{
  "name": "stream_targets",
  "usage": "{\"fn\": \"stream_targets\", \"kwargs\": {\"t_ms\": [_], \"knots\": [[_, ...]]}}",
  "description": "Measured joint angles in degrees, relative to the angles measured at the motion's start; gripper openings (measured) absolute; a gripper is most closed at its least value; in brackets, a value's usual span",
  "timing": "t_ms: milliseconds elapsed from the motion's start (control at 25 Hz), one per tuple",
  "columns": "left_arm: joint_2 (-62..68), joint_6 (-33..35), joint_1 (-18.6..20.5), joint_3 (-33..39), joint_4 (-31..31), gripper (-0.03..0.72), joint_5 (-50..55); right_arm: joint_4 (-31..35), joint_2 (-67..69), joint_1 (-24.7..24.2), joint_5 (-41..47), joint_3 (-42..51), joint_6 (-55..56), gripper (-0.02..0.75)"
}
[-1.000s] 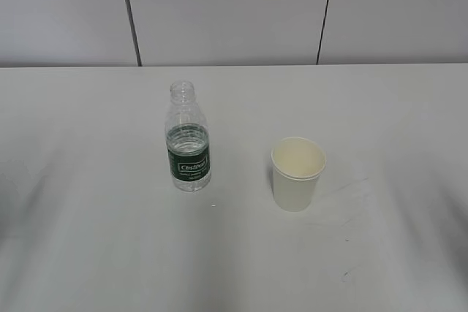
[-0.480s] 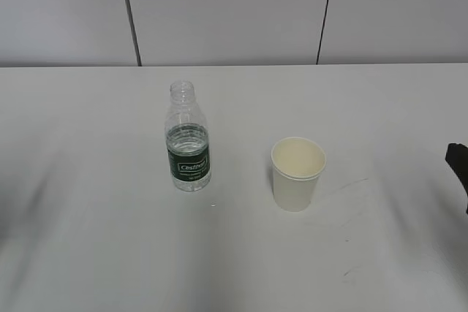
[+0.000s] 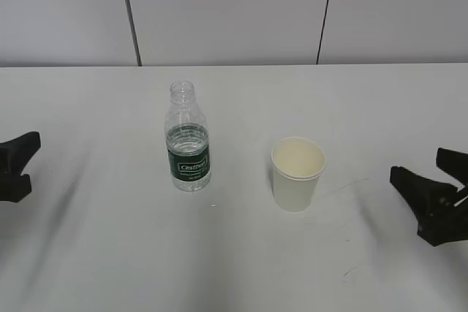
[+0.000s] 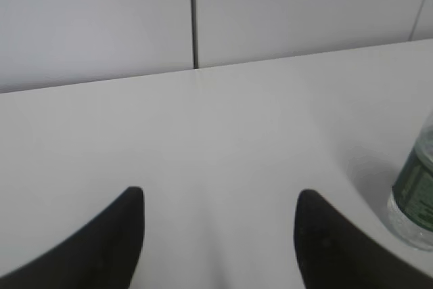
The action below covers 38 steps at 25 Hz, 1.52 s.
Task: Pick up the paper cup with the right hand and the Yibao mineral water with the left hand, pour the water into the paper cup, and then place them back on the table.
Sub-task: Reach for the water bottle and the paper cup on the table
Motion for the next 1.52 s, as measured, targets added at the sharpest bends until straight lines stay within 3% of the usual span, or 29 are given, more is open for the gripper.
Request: {"fn": "stream_targets", "kwargs": {"t_ms": [240,360,680,1240,1520], "knots": [[10.6,0.0,0.0,-0.1,3.0,0.409,-8.8,-2.5,11.9,0.0,-9.6,-0.3,-0.1,0.585],[16.8,0.0,0.0,-0.5,3.9,0.407,-14.9,-2.6,17.1,0.0,-10.8,-1.0,-0.4,0.585],[29.6,0.1,0.0,-1.2,4.6,0.406,-15.9,-2.8,25.0,0.0,-11.3,-1.3,-2.7,0.585],[30.5,0.1,-0.5,-2.0,5.0,0.408,-16.2,-6.9,25.4,0.0,-11.7,-2.2,-2.9,0.585],[30.9,0.2,-0.5,-6.3,10.9,0.54,-16.3,-13.2,25.4,0.0,-11.7,-5.8,-3.0,0.594]]}}
